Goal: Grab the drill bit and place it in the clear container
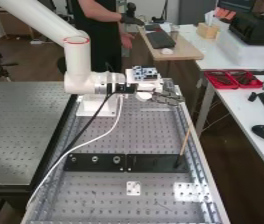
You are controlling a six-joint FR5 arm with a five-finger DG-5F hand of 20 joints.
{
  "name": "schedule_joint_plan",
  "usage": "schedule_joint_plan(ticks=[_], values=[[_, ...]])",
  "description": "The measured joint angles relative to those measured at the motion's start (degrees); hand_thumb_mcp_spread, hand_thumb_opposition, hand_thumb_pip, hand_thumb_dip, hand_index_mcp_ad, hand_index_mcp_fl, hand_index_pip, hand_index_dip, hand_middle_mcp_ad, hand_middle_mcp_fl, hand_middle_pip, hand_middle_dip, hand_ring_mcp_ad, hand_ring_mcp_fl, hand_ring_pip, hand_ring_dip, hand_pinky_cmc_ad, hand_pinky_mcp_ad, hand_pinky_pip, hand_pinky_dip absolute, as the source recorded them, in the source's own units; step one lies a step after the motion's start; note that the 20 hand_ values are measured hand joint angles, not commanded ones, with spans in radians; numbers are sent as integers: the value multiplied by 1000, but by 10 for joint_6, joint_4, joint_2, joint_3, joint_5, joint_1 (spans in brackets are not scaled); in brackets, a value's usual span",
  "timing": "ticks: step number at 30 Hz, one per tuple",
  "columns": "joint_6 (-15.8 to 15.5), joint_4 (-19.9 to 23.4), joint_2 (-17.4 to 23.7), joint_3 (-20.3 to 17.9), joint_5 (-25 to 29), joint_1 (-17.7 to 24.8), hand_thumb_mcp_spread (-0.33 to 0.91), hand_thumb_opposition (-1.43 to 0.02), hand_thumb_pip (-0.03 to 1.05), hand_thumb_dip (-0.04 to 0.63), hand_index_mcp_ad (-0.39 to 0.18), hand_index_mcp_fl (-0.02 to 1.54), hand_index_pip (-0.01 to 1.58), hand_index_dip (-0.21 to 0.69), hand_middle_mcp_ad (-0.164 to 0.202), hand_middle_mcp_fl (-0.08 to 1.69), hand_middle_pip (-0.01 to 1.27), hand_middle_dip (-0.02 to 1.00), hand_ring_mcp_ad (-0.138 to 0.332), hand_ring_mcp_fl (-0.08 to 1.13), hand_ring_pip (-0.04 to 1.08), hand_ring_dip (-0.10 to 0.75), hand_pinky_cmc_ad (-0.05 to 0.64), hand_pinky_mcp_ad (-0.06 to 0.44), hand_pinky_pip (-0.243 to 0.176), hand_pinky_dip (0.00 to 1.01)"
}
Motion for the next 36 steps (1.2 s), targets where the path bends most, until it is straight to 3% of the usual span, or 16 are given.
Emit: schedule_joint_plan(ticks=[5,10,24,36], values=[[7,-16,9,4,-7,-2,440,-848,627,265,-141,192,840,182,51,211,126,253,171,66,105,51,321,134,-45,215],[16,0,29,-9,-7,-5,379,-792,646,253,-141,54,709,183,54,168,126,253,182,31,87,51,316,131,-61,279],[11,54,141,-81,13,-21,346,-757,696,253,-136,66,564,197,52,166,126,253,187,16,87,51,298,133,-75,337],[1,38,168,-96,39,-27,346,-757,688,251,-120,105,511,208,54,169,126,253,185,16,87,51,297,133,-75,337]])
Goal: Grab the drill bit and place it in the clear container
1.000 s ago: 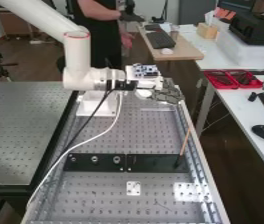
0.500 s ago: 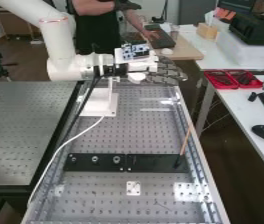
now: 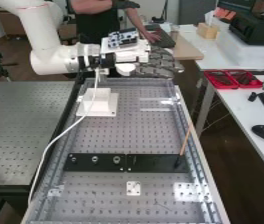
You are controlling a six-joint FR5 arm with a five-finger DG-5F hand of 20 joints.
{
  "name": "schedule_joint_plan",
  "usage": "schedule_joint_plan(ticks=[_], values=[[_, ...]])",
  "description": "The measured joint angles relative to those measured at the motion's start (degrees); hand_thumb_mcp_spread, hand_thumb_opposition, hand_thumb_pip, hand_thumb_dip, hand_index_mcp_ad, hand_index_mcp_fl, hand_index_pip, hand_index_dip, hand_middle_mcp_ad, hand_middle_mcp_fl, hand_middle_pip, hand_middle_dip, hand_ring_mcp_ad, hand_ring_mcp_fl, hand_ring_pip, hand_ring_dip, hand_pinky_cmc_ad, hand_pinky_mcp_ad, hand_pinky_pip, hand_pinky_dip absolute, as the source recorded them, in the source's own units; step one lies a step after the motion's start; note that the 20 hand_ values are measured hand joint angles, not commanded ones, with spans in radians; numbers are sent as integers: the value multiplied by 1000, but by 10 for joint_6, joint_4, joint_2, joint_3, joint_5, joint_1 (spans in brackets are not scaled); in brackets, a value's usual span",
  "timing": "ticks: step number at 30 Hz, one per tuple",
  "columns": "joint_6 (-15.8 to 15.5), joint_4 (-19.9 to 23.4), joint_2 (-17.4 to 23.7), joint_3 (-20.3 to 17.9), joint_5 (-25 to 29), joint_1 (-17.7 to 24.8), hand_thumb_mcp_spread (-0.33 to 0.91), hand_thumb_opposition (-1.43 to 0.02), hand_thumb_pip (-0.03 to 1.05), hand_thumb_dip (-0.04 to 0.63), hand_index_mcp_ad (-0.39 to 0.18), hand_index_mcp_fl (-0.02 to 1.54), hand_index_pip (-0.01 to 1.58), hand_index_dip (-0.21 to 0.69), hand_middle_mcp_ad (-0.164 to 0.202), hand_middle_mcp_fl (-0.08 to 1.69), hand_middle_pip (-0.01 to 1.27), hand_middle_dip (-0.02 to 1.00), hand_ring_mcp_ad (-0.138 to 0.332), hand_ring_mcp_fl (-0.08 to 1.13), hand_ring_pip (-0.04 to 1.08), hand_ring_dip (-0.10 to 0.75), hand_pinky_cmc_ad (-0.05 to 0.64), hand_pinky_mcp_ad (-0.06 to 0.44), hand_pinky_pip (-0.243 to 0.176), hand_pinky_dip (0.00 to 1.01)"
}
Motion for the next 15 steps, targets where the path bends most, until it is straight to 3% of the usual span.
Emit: schedule_joint_plan(ticks=[15], values=[[-6,-8,7,2,-11,-9,346,-757,677,253,-120,148,468,218,54,169,126,251,180,16,89,51,297,131,-75,337]])
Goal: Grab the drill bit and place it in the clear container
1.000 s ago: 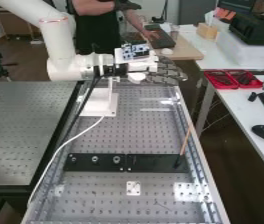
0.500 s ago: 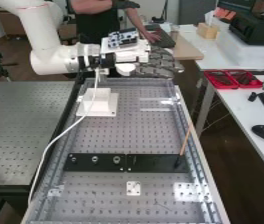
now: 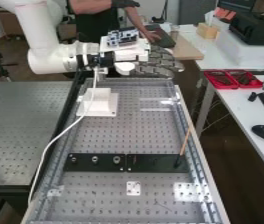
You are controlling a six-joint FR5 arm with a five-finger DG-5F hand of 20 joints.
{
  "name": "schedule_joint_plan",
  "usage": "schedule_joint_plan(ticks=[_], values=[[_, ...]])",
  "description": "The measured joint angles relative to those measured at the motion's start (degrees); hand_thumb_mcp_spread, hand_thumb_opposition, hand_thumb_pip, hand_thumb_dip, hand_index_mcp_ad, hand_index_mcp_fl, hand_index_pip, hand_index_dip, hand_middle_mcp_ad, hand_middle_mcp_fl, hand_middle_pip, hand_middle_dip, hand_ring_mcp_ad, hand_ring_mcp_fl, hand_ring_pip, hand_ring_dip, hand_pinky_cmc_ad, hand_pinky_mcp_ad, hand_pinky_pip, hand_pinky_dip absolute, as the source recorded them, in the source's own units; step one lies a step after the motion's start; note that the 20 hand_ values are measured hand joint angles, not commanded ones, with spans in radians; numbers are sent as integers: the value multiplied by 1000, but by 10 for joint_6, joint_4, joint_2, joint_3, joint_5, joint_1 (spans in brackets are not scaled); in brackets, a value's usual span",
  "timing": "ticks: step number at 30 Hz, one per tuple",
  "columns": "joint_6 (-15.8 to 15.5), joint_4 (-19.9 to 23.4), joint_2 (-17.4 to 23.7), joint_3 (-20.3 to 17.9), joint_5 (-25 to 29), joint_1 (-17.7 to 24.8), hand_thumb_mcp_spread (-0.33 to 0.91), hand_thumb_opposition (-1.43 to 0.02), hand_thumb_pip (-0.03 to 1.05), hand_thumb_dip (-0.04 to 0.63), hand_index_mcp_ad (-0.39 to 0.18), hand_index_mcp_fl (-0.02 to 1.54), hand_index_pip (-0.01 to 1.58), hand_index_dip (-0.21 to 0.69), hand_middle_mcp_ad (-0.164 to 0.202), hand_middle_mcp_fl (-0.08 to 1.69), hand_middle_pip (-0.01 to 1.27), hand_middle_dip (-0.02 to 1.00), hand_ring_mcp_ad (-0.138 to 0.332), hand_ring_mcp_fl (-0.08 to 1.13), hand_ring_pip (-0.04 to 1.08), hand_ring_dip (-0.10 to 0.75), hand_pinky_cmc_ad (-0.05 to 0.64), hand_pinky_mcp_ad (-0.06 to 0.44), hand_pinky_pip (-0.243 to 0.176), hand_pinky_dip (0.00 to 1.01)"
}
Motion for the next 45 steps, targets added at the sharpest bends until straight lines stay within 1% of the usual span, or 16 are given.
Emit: schedule_joint_plan(ticks=[8,25,28,31,32,34,37,39,40,42,43,44,45], values=[[0,2,5,-4,2,-4,344,-759,667,253,-120,152,433,222,51,169,126,251,183,16,89,51,297,131,-75,337],[-16,-14,18,1,-1,-10,347,-757,667,253,-120,176,389,237,54,169,126,251,185,16,89,51,293,133,-75,337],[-21,-19,25,1,-1,-10,349,-757,653,255,-110,176,340,234,51,166,126,251,185,16,87,51,293,133,-75,333],[-25,-29,34,1,-1,-11,318,-745,625,220,-93,190,288,234,51,166,126,253,185,16,89,51,293,136,-75,365],[-26,-33,38,1,0,-11,302,-742,618,220,-89,206,255,253,51,169,126,253,185,16,89,51,293,138,-75,379],[-26,-41,47,0,1,-12,302,-731,618,220,-89,206,194,258,58,169,126,253,188,16,89,51,293,138,-75,380],[-25,-57,62,-4,6,-13,300,-731,611,206,-87,202,148,269,59,168,126,253,199,16,89,51,293,134,-75,380],[-24,-65,70,-8,10,-13,293,-731,578,188,-87,237,148,284,58,171,126,253,201,16,87,51,293,140,-75,379],[-24,-67,72,-9,11,-13,284,-726,569,188,-77,237,129,281,61,164,126,253,201,16,87,51,293,138,-75,384],[-24,-77,79,-13,17,-11,274,-709,557,161,-72,239,126,305,68,178,126,253,195,16,87,51,297,141,-75,405],[-24,-79,80,-13,18,-11,278,-714,527,161,-65,237,119,316,68,192,129,253,195,16,89,51,293,141,-75,414],[-25,-82,82,-15,21,-10,267,-696,494,145,-56,255,101,316,68,194,129,253,201,16,89,51,293,141,-75,414],[-26,-86,85,-16,24,-9,271,-698,485,133,-54,272,101,332,72,194,129,253,202,16,89,51,293,145,-75,414]])
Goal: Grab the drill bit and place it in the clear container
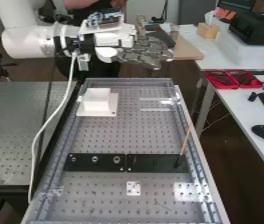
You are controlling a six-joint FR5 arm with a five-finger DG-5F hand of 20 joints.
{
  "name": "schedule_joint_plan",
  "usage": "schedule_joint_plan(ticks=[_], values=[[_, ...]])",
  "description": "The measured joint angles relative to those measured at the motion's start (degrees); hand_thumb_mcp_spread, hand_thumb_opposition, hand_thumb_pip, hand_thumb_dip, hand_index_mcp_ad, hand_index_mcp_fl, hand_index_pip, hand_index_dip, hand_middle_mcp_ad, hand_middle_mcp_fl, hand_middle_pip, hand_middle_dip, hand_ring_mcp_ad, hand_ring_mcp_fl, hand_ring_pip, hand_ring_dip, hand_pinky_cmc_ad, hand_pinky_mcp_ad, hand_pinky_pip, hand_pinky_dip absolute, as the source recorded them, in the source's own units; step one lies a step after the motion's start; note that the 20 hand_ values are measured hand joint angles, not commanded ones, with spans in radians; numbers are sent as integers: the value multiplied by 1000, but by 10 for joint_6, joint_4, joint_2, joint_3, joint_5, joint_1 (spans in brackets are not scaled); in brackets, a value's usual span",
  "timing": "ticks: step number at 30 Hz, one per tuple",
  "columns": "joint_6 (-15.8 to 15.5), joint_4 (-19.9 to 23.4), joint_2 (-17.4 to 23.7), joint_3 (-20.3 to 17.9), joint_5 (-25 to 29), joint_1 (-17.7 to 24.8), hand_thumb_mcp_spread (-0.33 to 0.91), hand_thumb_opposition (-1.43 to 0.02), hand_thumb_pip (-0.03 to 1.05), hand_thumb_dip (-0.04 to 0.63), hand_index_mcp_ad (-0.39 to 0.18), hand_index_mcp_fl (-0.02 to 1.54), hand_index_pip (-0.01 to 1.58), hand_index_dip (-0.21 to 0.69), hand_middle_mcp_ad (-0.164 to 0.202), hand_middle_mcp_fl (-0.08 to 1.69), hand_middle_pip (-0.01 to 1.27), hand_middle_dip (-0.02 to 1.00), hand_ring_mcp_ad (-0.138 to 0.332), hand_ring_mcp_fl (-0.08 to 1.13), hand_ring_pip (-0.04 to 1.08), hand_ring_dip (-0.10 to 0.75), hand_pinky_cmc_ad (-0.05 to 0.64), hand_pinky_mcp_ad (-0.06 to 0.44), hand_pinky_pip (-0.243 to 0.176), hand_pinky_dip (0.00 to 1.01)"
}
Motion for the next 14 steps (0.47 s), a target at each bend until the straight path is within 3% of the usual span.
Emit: schedule_joint_plan(ticks=[8,14], values=[[-15,-17,17,-9,21,6,253,-698,429,66,-54,305,86,405,77,195,133,253,201,28,98,51,293,157,-75,443],[-23,-31,21,-9,20,8,253,-698,422,68,-54,307,77,429,77,202,138,253,213,30,96,51,293,169,-75,445]])
